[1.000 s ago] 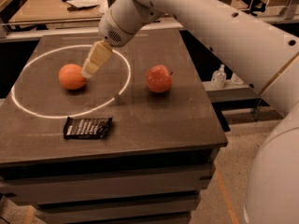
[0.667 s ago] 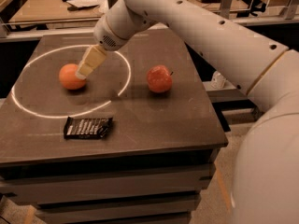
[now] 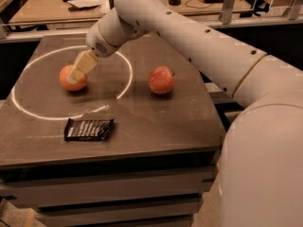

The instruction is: Pick orange

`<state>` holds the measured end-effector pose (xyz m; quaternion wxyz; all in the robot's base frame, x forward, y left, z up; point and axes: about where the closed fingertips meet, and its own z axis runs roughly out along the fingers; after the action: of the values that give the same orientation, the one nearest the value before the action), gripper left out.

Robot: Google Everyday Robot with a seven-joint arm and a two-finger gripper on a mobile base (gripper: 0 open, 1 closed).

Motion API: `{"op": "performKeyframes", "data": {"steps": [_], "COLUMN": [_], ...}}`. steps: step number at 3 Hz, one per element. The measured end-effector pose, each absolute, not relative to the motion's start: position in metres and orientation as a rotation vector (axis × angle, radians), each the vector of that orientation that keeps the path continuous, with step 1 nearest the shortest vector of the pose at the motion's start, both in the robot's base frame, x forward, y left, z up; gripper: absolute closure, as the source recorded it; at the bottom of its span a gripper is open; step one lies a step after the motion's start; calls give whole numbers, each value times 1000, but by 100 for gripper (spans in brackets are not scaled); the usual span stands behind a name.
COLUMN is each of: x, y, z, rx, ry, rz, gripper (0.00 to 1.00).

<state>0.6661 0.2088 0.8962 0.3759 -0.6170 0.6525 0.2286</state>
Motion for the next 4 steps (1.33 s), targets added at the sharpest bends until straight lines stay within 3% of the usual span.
{"op": "performKeyframes", "data": {"steps": [2, 4], "x": [653, 645], "y": [228, 235], "z": [882, 860], "rx": [-1645, -1714], "ry": [1731, 1810], "rz": [643, 700], "gripper": [3, 50]}}
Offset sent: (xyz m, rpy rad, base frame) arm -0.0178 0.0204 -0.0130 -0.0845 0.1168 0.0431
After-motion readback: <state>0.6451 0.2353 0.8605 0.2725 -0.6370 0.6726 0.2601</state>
